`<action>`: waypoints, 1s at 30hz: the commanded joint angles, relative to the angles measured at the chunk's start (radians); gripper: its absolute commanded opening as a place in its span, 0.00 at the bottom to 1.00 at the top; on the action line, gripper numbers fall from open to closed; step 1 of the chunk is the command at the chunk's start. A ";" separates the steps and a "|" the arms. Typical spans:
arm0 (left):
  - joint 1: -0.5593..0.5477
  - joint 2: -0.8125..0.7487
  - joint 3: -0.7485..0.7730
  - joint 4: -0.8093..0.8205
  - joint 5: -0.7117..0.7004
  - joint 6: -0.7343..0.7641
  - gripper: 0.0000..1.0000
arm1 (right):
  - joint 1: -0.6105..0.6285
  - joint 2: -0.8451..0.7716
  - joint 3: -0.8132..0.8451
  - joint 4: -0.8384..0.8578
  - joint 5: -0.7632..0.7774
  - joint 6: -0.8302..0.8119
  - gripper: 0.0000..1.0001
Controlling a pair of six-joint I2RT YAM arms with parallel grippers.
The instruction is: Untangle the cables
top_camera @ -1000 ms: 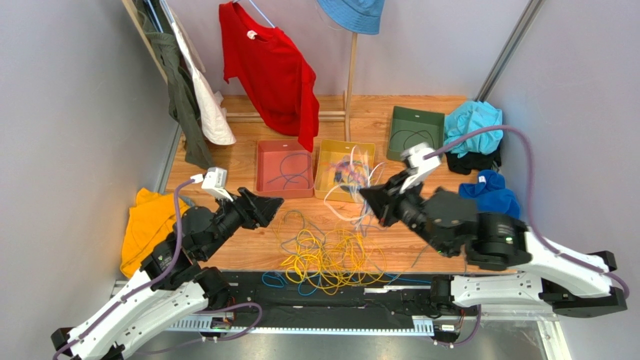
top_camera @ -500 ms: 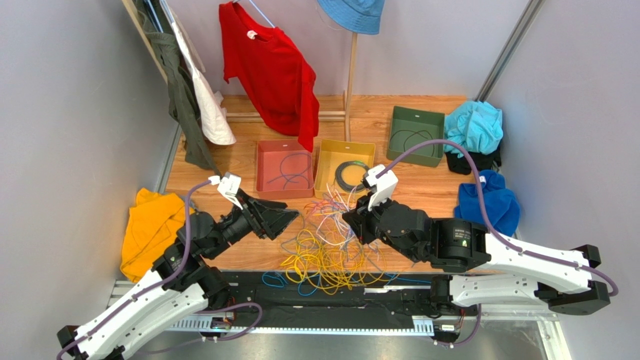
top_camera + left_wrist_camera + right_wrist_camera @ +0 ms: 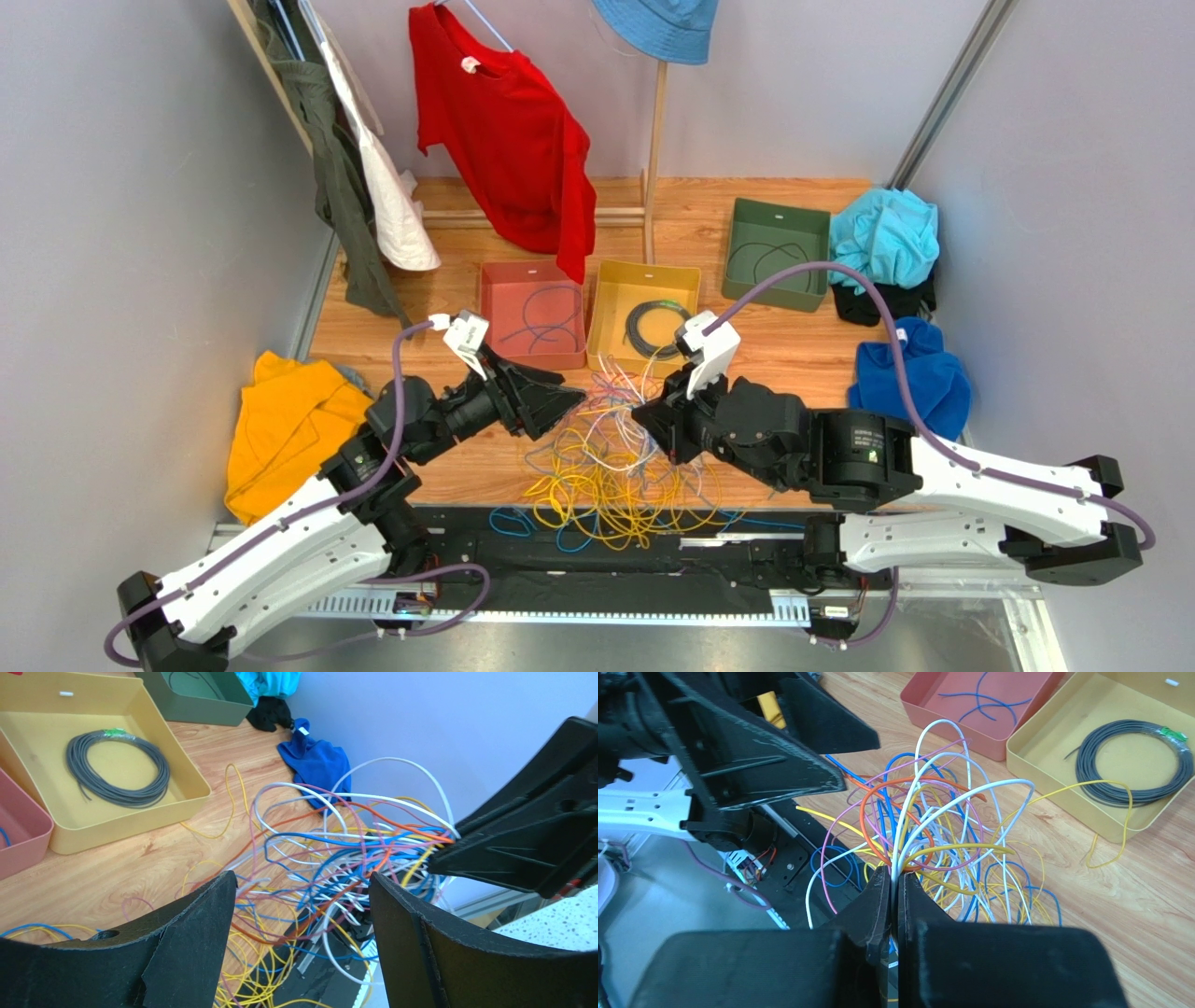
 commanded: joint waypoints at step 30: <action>-0.006 -0.333 0.086 -0.539 -0.266 0.072 0.00 | 0.026 -0.147 0.007 0.006 0.002 0.027 0.00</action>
